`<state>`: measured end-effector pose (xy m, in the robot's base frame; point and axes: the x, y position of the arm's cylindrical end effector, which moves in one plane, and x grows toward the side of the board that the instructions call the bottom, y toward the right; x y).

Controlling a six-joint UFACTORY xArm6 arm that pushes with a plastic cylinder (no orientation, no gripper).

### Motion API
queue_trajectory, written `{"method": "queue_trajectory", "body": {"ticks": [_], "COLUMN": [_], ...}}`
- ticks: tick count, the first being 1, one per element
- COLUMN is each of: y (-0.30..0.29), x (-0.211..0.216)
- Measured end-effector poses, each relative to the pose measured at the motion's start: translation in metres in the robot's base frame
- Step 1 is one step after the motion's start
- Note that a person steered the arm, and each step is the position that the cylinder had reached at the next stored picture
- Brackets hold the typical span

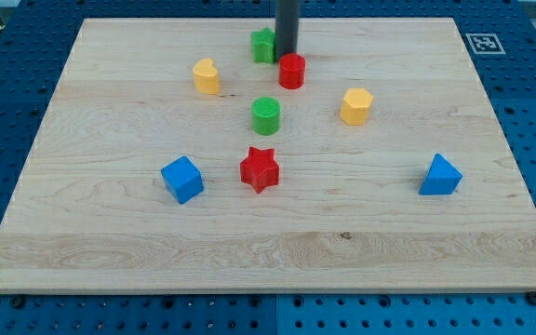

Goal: Move the red circle to the right side of the green circle

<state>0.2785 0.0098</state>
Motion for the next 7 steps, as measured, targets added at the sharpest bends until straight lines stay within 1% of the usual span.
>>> {"method": "queue_trajectory", "body": {"ticks": [1, 2, 3, 5, 6, 7], "y": [-0.004, 0.014, 0.015, 0.013, 0.013, 0.036], "x": [0.007, 0.020, 0.022, 0.011, 0.013, 0.014]}}
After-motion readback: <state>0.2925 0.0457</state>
